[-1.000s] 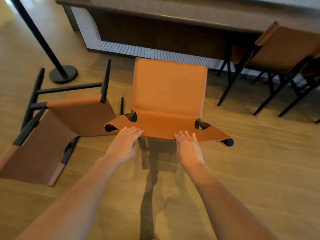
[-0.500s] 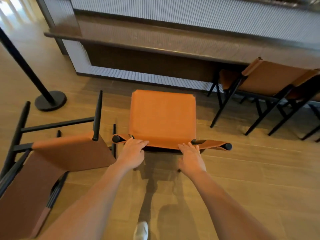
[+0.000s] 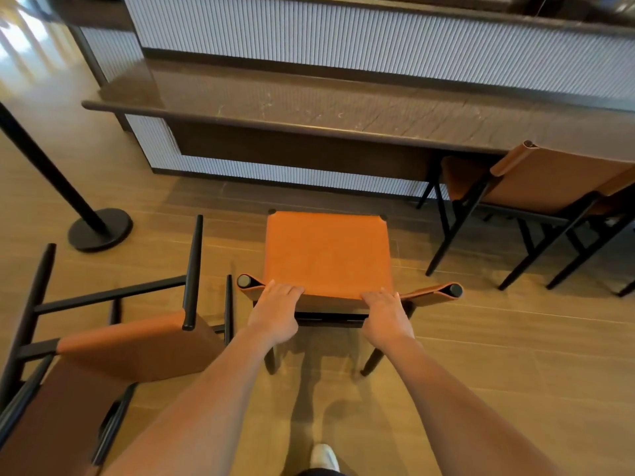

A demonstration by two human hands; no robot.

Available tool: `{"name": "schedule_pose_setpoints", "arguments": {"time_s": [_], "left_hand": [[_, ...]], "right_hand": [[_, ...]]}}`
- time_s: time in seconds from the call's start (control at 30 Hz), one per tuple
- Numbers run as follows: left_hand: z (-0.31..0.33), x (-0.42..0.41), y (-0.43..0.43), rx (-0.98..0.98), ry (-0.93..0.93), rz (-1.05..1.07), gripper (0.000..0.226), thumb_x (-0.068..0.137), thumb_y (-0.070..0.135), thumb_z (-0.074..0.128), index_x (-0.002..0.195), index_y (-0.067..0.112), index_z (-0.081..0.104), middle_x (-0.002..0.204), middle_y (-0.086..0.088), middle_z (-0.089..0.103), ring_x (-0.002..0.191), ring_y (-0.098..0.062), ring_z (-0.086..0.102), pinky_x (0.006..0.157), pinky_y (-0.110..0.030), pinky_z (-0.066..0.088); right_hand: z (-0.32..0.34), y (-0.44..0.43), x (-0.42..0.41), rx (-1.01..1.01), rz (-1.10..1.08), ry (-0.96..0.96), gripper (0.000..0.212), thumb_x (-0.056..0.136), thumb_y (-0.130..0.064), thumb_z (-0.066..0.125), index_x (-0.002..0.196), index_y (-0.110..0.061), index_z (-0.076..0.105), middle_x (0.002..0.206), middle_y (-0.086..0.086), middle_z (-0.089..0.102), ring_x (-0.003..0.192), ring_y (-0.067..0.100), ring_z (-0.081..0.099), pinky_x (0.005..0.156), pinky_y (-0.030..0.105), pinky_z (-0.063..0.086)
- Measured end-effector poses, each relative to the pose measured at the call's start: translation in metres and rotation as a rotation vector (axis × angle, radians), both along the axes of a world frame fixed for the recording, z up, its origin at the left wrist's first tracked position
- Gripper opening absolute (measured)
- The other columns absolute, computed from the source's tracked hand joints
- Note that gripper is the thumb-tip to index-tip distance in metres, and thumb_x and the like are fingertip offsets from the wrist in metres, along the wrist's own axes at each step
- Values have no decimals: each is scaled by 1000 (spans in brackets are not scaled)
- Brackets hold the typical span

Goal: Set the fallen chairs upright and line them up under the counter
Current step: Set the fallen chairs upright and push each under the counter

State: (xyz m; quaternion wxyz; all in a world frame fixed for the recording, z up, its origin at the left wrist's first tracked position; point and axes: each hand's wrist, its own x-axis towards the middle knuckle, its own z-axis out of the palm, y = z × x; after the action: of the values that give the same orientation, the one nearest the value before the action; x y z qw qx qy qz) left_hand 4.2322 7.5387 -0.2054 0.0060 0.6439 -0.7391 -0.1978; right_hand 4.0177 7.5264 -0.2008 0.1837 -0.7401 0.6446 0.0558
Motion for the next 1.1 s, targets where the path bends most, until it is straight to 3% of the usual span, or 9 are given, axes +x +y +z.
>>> {"name": "schedule_pose_setpoints", "arguments": {"time_s": [0.4,0.5,0.57,0.6,0.67,0.77,0.83,0.93,1.1], "left_hand": [[-7,4,-41,-51,58,48,57,88,8,52,142,22,39,142,0,42,136,-19,30,118,-36,3],[-8,4,-42,-40,102,58,52,91,13,52,141,22,40,143,0,42,137,-20,28,118,-36,2],[-1,4,-40,41,316,190,45,95,15,50,139,23,44,146,1,41,142,-21,24,119,-39,8],[3,3,-39,74,502,315,40,96,15,49,135,25,49,144,3,42,142,-21,25,117,-41,19],[14,1,-32,74,941,646,24,97,16,52,117,25,60,129,5,55,129,-17,45,99,-33,41],[24,-1,-30,116,1526,1152,12,95,12,53,98,8,63,103,-12,66,98,-22,64,81,-31,53],[20,-1,-33,277,1627,1312,14,96,12,52,99,1,59,100,-16,63,92,-26,64,76,-35,53],[11,-4,-41,565,1621,1369,24,97,17,54,115,2,49,114,-22,54,100,-34,59,83,-42,51],[0,-10,-60,579,1534,1309,23,97,16,54,117,11,46,139,-18,42,126,-34,46,95,-48,45]], "right_hand": [[3,-41,2,-23,-12,-32,55,94,-9,44,148,-17,35,152,2,37,144,20,21,121,35,2],[-2,-37,3,-47,-66,-158,53,94,-9,44,147,-15,37,153,3,35,146,22,16,120,34,4],[-3,-32,1,-64,-229,-410,50,95,-8,46,144,-18,43,146,4,43,138,18,36,114,32,29],[-4,-30,0,-116,-358,-544,47,95,-7,47,140,-20,48,138,2,51,119,9,54,98,26,45],[-4,-25,-1,-261,-667,-721,38,94,-7,49,129,-21,56,121,-1,59,87,0,62,76,13,48],[-6,-28,-8,-299,-1171,-955,30,94,-8,53,122,-13,58,111,2,61,102,16,60,92,32,49],[-7,-32,-12,-119,-1365,-1158,28,94,-12,55,122,-8,54,104,6,63,98,20,61,88,34,52],[-2,-41,-9,128,-1323,-1296,16,95,-18,56,108,-8,57,112,18,63,100,26,64,82,32,54],[5,-70,-2,288,-1392,-1454,27,96,-17,56,121,-8,49,122,18,57,97,30,62,83,41,54]]}}
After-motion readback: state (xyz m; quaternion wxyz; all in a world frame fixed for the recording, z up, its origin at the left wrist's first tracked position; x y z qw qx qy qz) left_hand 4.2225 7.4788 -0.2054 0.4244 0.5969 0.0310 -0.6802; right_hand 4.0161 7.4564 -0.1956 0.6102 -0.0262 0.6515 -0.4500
